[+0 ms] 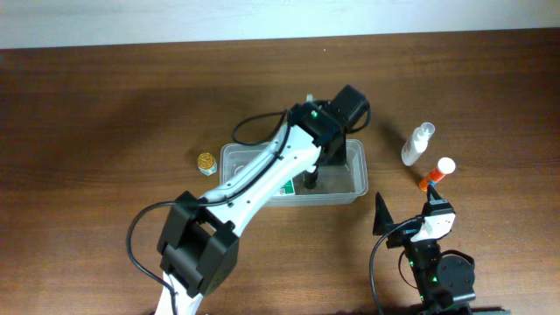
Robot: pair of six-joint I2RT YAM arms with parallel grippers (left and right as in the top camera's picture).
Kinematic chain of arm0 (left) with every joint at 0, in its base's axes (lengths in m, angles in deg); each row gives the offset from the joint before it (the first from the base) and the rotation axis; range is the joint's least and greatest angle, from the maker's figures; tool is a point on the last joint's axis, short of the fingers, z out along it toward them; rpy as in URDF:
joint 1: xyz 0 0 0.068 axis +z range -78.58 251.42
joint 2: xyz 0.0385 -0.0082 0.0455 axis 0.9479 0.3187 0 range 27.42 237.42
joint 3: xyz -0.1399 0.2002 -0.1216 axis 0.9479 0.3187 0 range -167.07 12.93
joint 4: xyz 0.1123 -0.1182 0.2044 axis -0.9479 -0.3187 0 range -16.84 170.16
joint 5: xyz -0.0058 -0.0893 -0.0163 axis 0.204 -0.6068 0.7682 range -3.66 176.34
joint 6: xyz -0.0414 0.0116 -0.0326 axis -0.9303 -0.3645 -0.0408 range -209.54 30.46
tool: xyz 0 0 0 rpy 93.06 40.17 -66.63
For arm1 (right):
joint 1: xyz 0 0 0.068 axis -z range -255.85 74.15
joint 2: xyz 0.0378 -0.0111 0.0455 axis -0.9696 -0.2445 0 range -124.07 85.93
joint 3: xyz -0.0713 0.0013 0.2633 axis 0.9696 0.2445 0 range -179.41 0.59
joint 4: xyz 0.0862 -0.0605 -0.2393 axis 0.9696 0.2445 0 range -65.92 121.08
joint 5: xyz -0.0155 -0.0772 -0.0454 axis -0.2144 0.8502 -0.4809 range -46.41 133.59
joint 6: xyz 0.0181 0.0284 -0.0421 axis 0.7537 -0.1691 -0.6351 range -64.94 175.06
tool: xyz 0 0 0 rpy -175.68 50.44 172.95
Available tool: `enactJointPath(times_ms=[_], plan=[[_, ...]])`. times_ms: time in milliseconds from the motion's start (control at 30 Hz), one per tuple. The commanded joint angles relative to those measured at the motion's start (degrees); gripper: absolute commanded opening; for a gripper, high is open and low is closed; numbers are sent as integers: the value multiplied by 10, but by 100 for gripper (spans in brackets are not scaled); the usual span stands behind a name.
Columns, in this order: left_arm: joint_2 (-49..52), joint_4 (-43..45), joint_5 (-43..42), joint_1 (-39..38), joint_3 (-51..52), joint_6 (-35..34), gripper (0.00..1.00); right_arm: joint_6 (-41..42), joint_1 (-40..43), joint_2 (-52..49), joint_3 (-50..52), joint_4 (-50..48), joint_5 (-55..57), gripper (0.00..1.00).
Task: Pack container
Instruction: 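Lower the bottle upright into the container and open the left gripper, then move the left gripper to the gold-lidded jar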
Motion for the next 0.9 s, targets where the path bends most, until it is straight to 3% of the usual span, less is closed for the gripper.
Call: enactJointPath(times_ms=[0, 167, 400, 600, 867], plan=[[0, -34, 17, 18, -62, 34, 60, -3, 4, 4, 3, 3, -1, 98], [0, -125, 17, 70, -132, 75, 60, -3, 4, 4, 3, 3, -1, 98], [0, -237, 16, 192, -166, 140, 70, -3, 4, 4, 3, 3, -1, 98], [0, -273, 14, 276, -157, 145, 70, -3, 4, 4, 3, 3, -1, 98], [0, -255, 9, 314, -116, 170, 71, -3, 4, 4, 3, 3, -1, 98]])
